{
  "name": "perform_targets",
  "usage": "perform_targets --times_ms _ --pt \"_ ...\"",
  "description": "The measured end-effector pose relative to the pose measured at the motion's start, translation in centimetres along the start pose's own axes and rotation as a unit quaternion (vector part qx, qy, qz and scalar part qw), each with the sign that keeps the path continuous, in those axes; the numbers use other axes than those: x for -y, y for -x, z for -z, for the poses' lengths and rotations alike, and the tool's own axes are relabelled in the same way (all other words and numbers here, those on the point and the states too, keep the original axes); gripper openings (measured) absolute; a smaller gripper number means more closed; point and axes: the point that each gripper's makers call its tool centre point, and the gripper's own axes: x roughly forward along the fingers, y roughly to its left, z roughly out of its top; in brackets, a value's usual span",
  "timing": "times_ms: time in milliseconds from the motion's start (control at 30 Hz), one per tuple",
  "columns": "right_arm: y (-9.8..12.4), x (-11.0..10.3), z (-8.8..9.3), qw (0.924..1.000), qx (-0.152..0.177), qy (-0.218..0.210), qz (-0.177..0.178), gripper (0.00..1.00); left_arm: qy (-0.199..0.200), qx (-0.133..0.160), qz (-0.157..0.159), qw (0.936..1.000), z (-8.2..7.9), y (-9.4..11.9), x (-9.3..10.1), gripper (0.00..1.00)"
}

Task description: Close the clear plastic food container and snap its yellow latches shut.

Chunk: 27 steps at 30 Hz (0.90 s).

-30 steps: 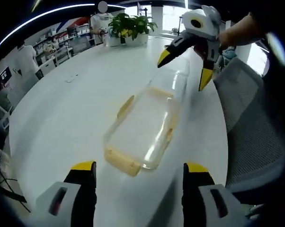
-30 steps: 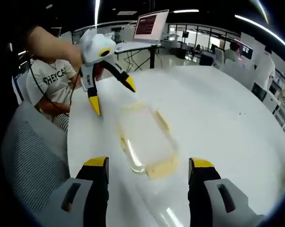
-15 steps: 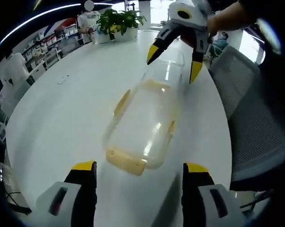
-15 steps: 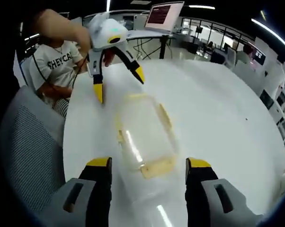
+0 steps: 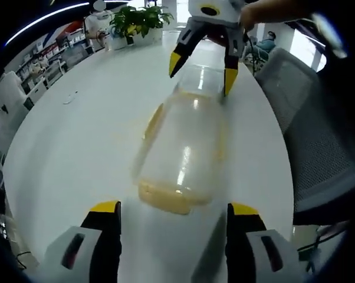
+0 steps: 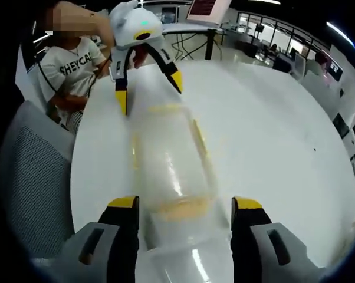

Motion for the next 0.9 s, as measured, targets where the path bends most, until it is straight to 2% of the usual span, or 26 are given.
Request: perform_targets --times_ms 267,533,600,700,833,900 --pt "-0.4 -0.4 1.0 0.9984 -0.038 0.028 -0.031 0.61 -0.019 -0.016 0.022 0.9994 0.0 -0.5 -0.5 0.68" --pt "-1.2 -0.6 1.9 0.9935 -0.078 0.073 -0.041 0.58 -0.043 -0.030 0.032 0.9981 -0.2 -1.0 -0.7 0.66" --pt "-1.4 -0.5 2.3 0.9907 -0.091 0.092 -0.040 0.56 -0.048 -0.031 0.034 0.9978 -0.3 -1.1 -0.6 0.64" --pt "-1.6 -0.5 2.2 0.9910 -0.091 0.089 -0.040 0.57 -0.054 -0.034 0.043 0.9971 -0.4 -1.2 -0.5 0.59" --pt "-1.9 -0.5 2.2 0.9895 -0.099 0.095 -0.046 0.52 -0.061 -0.044 0.044 0.9962 -0.2 -1.5 -0.8 0.57" --pt "-2.1 -0.5 2.4 0.9883 -0.106 0.098 -0.048 0.46 -0.061 -0.048 0.050 0.9957 -0.1 -1.5 -0.7 0.52"
